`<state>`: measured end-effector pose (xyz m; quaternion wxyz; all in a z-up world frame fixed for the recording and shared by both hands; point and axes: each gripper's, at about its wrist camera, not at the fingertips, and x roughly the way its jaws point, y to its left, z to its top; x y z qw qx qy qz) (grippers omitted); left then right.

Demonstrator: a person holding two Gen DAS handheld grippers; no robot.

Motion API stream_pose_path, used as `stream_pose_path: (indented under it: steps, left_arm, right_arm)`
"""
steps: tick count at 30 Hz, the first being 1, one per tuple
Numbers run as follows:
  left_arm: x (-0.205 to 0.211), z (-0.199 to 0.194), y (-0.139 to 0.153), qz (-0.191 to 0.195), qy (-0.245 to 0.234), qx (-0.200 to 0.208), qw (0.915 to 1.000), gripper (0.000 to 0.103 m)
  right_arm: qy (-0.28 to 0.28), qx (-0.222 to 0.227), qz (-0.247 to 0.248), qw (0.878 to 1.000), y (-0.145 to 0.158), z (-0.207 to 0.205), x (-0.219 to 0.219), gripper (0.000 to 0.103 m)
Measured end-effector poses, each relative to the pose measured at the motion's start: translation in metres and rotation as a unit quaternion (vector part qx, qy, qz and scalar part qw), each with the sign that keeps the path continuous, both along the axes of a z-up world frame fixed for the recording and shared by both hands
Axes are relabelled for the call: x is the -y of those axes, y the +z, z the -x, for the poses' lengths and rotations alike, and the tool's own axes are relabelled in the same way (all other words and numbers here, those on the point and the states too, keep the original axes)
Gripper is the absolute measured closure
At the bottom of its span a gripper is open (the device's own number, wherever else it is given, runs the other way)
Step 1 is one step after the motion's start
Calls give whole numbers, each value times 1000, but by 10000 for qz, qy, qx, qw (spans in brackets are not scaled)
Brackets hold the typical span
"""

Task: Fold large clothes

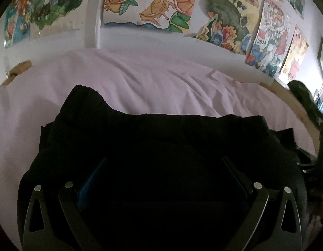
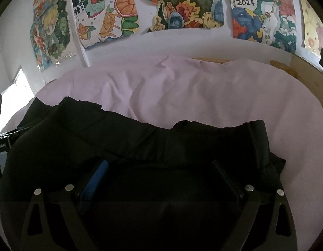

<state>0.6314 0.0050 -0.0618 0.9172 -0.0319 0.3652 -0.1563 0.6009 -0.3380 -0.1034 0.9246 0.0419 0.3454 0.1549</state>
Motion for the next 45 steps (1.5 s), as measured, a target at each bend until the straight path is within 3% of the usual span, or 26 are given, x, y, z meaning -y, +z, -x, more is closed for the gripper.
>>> stream_pose_path:
  steps: [4, 7, 14, 17, 24, 28, 36, 45]
  left_arm:
    - [-11, -3, 5, 338, -13, -127, 9993, 1]
    - [-16, -6, 7, 445, -8, -195, 9988, 1]
    - [-27, 2, 19, 154, -51, -113, 9998, 1]
    - [-38, 11, 26, 98, 57, -6, 9999, 1]
    - [-80, 44, 40, 22, 197, 312, 9993, 1]
    - [-99, 56, 32, -11, 21, -19, 10000, 1]
    - [-123, 57, 14, 896, -462, -920, 9906, 1]
    - [-117, 46, 7, 848, -813, -1129, 9866, 1]
  right_arm:
    - [202, -100, -473, 9986, 0, -1, 14, 4]
    - [232, -146, -487, 9984, 0, -2, 14, 4]
    - [271, -156, -238, 9992, 9, 6, 15, 4]
    - [37, -64, -31, 10000, 15, 15, 23, 4]
    - [-150, 160, -349, 9992, 28, 39, 58, 4]
    - [-219, 89, -475, 9986, 29, 51, 82, 4]
    - [133, -482, -1040, 9933, 9, 70, 113, 3]
    - [620, -1219, -1825, 9736, -30, 56, 111, 0]
